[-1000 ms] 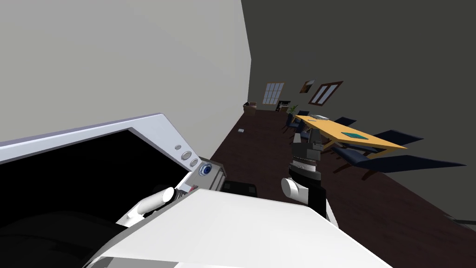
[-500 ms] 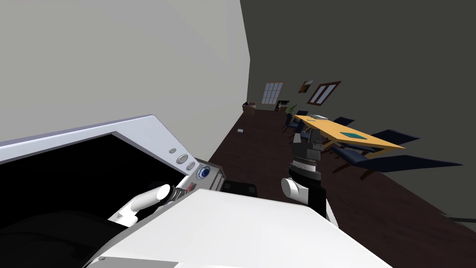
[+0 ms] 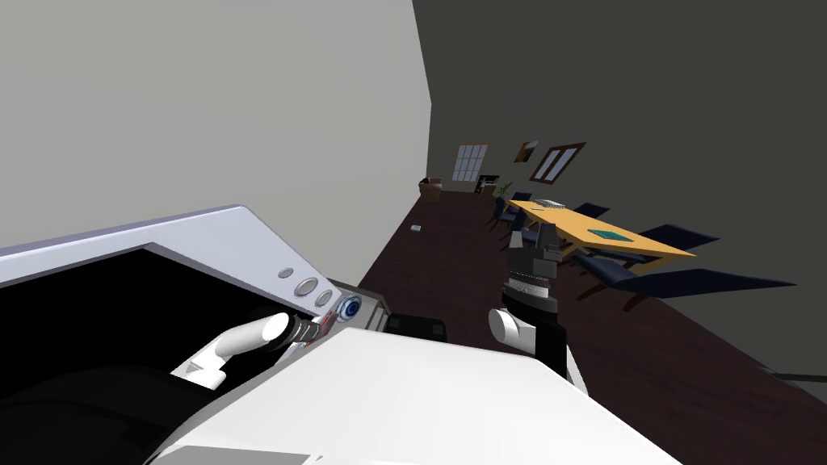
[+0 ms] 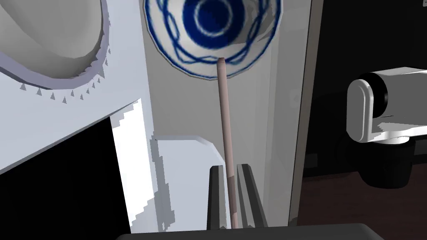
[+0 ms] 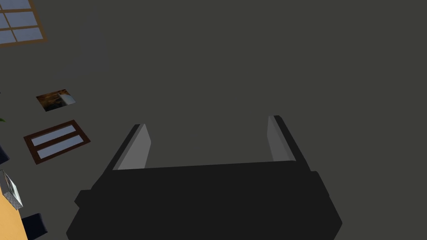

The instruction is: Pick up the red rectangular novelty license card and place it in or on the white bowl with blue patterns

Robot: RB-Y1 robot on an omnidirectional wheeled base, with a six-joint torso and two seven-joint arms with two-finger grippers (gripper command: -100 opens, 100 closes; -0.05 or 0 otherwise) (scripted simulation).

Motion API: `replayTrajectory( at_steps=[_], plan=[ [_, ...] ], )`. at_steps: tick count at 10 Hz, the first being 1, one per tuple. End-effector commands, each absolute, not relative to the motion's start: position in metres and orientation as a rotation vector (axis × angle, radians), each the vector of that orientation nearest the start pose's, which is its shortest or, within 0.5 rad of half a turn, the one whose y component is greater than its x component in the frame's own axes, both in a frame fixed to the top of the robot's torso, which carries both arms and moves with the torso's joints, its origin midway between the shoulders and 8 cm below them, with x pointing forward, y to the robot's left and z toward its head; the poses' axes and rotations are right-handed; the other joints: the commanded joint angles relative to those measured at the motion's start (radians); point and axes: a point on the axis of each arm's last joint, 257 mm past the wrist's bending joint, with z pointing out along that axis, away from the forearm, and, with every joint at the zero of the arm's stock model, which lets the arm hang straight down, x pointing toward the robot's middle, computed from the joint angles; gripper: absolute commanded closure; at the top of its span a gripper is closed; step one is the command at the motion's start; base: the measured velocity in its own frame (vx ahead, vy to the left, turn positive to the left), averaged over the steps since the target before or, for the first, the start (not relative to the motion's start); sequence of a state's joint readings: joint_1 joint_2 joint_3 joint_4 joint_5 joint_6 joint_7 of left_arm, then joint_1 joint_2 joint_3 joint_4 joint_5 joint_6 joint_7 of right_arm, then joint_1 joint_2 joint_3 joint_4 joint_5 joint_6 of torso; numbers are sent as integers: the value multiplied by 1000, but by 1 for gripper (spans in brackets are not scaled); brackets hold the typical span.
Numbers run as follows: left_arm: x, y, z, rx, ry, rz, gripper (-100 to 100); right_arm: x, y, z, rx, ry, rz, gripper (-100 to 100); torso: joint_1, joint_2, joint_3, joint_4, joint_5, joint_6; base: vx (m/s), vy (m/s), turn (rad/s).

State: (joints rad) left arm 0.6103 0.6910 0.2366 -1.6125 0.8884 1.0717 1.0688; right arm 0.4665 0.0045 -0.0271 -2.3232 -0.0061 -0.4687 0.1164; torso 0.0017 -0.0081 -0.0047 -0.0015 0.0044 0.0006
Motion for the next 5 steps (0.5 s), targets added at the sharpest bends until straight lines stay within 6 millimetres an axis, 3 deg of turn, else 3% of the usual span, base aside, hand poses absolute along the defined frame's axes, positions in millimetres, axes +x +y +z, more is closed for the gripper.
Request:
replayTrajectory(
  at_steps=[1, 5],
  plan=[
    [121, 503, -457, -3119, 141, -213, 100, 340, -284, 49, 585, 600, 1191, 0, 0, 0, 0, 0, 0, 0, 81, -13, -37],
    [130, 505, -429, -3122, 140, -206, 100, 340, -284, 49, 585, 600, 1191, 0, -1, 2, 1, 0, 0, 0, 86, 3, -42]
  ],
)
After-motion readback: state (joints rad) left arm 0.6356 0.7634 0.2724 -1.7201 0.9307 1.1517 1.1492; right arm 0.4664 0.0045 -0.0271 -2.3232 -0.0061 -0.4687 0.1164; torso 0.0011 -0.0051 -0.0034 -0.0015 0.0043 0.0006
